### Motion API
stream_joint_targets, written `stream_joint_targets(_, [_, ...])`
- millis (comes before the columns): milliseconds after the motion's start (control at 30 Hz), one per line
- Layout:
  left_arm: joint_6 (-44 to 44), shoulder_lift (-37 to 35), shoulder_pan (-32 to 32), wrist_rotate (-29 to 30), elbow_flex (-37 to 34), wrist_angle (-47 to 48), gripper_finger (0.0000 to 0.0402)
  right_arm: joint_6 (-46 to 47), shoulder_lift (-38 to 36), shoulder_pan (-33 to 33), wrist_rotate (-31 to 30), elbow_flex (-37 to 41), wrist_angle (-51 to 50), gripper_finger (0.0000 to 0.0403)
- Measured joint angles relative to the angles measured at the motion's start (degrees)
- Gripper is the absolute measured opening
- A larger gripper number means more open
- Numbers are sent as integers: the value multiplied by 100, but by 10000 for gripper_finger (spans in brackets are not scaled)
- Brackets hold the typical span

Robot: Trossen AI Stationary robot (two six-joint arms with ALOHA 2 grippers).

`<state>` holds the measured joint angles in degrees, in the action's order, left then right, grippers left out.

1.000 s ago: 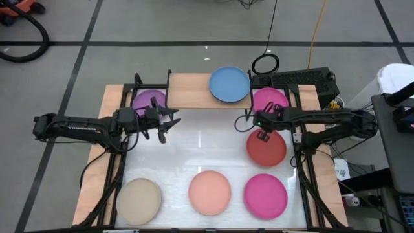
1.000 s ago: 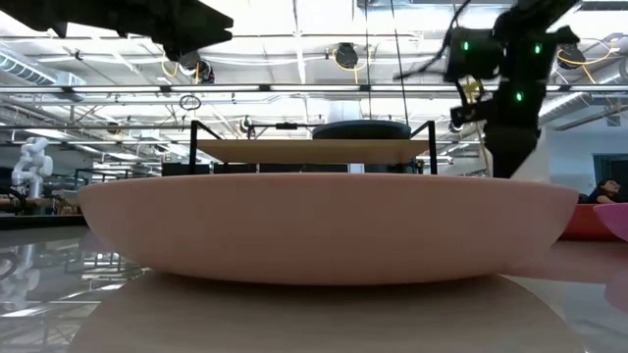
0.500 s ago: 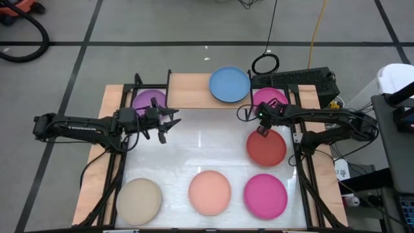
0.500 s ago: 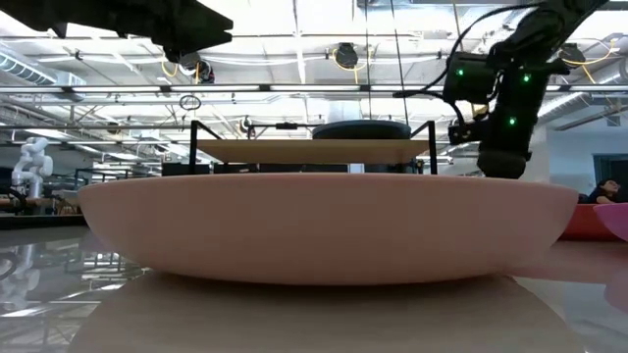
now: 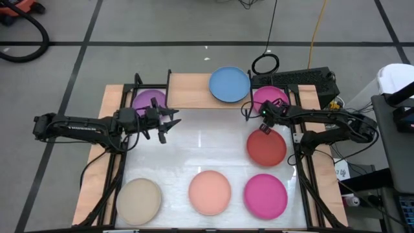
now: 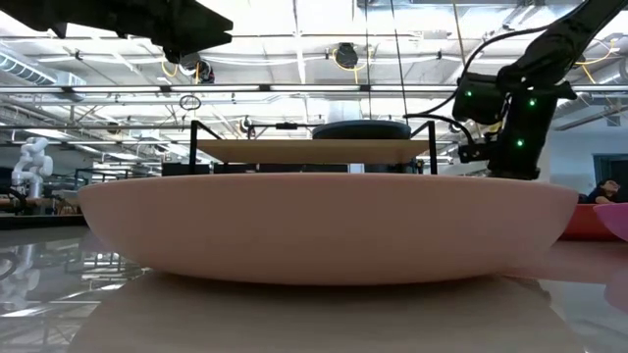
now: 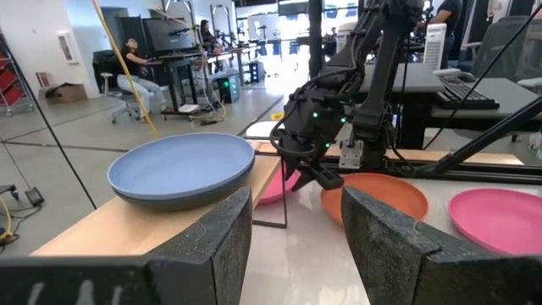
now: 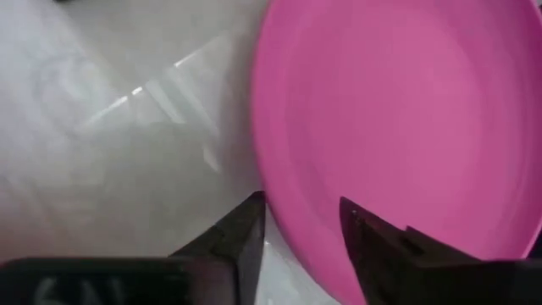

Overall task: Place and stack plates onto a shelf
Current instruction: Stack the pink plate on top of the blue plate on the shelf

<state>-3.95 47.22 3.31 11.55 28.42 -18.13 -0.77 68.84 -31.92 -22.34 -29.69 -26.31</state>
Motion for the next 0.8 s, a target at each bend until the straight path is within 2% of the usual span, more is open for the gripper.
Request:
stream_joint_targets(133, [0, 0, 0, 0, 0, 0, 188, 50, 0, 2, 16, 0, 18, 37])
stream_joint_targets(200, [0, 0, 0, 0, 1, 0, 188, 76, -2, 2, 18, 0, 46, 13])
stream_joint_targets(433, [7, 0, 0, 0, 2, 4, 188, 453, -323, 22, -26, -5, 105, 2])
stream_joint_targets(800, [14, 1, 0, 0, 2, 37, 188, 286, -1911, 308, -523, -895, 325, 1])
